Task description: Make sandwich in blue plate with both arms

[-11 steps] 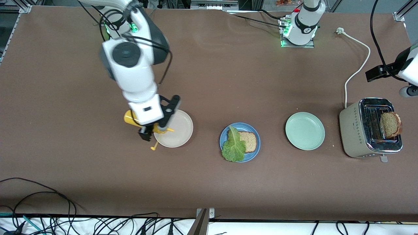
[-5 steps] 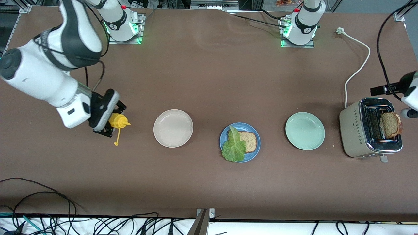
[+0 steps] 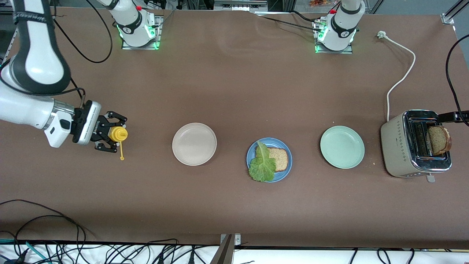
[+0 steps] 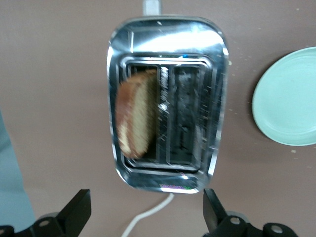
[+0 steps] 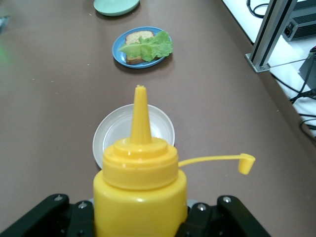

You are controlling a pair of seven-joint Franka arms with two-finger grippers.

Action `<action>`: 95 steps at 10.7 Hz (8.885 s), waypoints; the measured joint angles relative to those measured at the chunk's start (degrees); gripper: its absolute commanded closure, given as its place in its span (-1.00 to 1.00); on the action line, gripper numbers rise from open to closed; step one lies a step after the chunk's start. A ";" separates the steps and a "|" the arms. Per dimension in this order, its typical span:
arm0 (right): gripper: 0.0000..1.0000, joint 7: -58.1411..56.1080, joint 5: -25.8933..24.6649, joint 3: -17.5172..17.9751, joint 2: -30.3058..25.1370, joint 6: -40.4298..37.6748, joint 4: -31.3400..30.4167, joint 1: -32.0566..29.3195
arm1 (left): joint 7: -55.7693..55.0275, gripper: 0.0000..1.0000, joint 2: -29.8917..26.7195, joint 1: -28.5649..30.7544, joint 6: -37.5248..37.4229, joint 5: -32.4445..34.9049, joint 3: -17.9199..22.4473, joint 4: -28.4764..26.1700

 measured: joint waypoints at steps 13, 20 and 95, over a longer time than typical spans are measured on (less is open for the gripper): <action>1.00 -50.99 24.43 -8.33 18.63 -32.09 -9.17 -9.17 | 5.22 0.42 8.85 4.04 7.58 -0.27 -1.02 -0.01; 1.00 -58.47 27.87 -10.93 25.45 -39.87 -9.01 -9.68 | 5.27 1.00 9.14 4.08 5.35 -0.27 -0.94 -0.08; -1.00 98.32 -41.40 8.92 -5.95 -18.90 17.83 -10.21 | -8.53 -1.00 4.68 -21.76 -2.75 -14.55 -0.11 8.78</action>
